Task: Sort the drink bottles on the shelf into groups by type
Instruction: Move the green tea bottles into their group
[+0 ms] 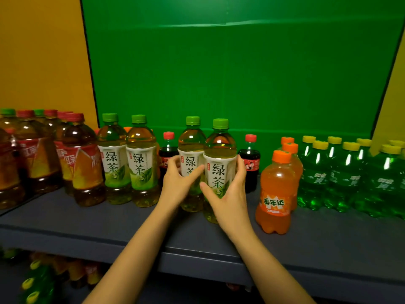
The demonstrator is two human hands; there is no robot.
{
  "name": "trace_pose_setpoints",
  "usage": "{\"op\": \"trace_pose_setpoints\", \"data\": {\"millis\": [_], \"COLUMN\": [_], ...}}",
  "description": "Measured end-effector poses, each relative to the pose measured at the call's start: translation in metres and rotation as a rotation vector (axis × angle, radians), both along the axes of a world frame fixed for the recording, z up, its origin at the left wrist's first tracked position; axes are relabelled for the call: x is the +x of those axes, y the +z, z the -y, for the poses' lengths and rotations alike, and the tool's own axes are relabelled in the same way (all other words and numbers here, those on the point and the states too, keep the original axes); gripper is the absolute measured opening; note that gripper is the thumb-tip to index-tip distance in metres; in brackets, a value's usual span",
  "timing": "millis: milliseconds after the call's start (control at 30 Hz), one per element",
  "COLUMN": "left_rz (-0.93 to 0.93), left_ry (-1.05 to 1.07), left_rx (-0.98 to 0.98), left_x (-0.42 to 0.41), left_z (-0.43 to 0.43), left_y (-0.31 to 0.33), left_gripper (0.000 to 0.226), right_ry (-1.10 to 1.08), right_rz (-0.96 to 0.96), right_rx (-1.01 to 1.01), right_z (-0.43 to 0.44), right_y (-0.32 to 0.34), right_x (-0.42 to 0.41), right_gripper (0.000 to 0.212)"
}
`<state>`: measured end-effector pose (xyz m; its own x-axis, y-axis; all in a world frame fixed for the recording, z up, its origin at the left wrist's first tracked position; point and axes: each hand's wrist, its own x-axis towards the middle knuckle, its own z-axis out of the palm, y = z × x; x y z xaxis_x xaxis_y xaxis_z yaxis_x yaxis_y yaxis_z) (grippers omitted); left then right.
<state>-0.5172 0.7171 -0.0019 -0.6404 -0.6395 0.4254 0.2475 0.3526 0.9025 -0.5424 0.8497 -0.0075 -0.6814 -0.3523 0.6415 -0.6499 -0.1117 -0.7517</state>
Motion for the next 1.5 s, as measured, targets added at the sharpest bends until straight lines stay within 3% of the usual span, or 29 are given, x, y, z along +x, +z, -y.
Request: {"op": "trace_pose_setpoints", "data": {"millis": [167,333,667,867,1067,1500], "left_rz": [-0.007,-0.082,-0.248,-0.276,-0.256,-0.154], "left_ry": [-0.207,-0.12,0.021,0.146,0.342,0.603], "left_rx": [0.044,-0.037,-0.033,-0.068,-0.114,-0.111], "left_x": [0.004,0.023,0.102,0.176,0.259,0.431], "left_z": [0.005,-0.009,0.001,0.045,0.118,0.274], "left_y": [-0.001,-0.001,0.002,0.016,0.021,0.021], "left_gripper": [0.059,0.028,0.043,0.048,0.04,0.037], "right_ry": [-0.021,-0.009,0.164,0.317,0.438,0.608], "right_rz": [0.085,0.085,0.145,0.164,0.188,0.233], "right_rx": [0.054,0.019,-0.038,-0.057,-0.066,-0.08], "right_z": [0.005,0.0,0.013,0.049,0.118,0.306], "right_y": [-0.006,-0.008,-0.005,0.009,0.007,-0.002], "right_x": [-0.008,-0.001,0.03,0.079,0.13,0.271], "right_gripper": [0.073,0.066,0.04,0.046,0.061,0.054]}}
